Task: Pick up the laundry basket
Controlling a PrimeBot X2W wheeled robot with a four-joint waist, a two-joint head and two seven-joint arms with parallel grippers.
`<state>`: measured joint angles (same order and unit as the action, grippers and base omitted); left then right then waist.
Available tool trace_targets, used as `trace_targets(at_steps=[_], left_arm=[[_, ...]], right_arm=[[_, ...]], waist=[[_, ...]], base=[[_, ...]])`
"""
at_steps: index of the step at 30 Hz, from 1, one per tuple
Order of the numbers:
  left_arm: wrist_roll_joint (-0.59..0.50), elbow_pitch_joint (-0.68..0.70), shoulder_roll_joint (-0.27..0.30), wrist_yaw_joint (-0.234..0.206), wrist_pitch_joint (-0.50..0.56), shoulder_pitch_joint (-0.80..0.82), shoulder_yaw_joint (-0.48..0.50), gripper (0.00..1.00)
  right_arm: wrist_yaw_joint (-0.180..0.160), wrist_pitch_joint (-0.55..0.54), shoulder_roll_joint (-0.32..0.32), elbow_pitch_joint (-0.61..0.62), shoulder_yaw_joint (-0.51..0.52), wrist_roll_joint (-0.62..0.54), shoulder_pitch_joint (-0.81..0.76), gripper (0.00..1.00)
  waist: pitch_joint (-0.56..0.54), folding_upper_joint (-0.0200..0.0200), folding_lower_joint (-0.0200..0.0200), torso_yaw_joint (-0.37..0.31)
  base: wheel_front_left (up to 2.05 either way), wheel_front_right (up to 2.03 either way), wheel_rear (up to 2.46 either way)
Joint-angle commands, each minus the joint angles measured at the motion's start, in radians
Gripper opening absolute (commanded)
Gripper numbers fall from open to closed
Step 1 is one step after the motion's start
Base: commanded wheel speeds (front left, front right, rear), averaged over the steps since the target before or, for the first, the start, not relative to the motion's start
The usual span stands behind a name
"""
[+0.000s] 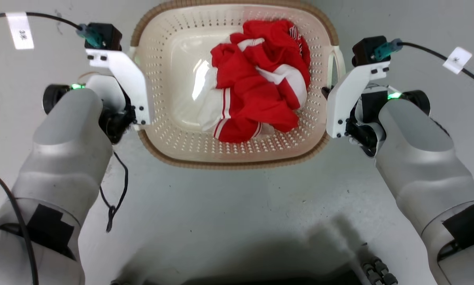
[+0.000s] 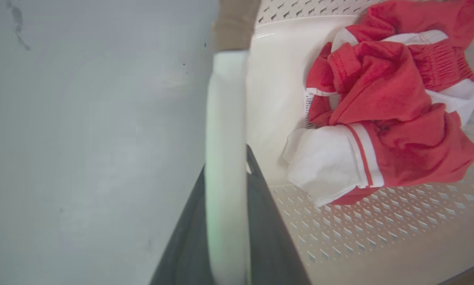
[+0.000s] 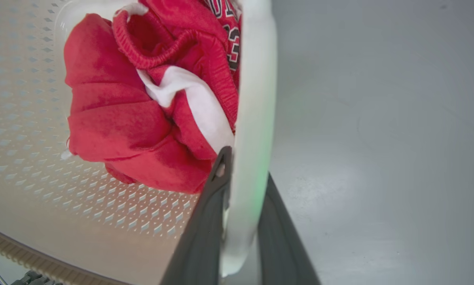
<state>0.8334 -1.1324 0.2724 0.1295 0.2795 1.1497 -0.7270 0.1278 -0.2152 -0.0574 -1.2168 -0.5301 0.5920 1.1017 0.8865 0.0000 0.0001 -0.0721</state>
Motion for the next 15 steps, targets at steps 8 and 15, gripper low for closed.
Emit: trace_targets(at_steps=[8,15], left_arm=[[0.074,-0.01,-0.038,0.003,0.087,-0.049,-0.04,0.0],[0.146,-0.002,-0.058,0.007,0.204,-0.081,-0.069,0.0]], right_arm=[[0.006,-0.055,0.016,-0.01,-0.058,0.068,-0.031,0.0],[0.009,-0.156,0.019,-0.027,-0.091,0.112,-0.039,0.0]], waist=[[-0.096,0.0,-0.0001,0.009],[-0.202,0.0,-0.0001,0.014]], base=[[0.0,0.0,0.0],[0.0,0.0,0.0]])
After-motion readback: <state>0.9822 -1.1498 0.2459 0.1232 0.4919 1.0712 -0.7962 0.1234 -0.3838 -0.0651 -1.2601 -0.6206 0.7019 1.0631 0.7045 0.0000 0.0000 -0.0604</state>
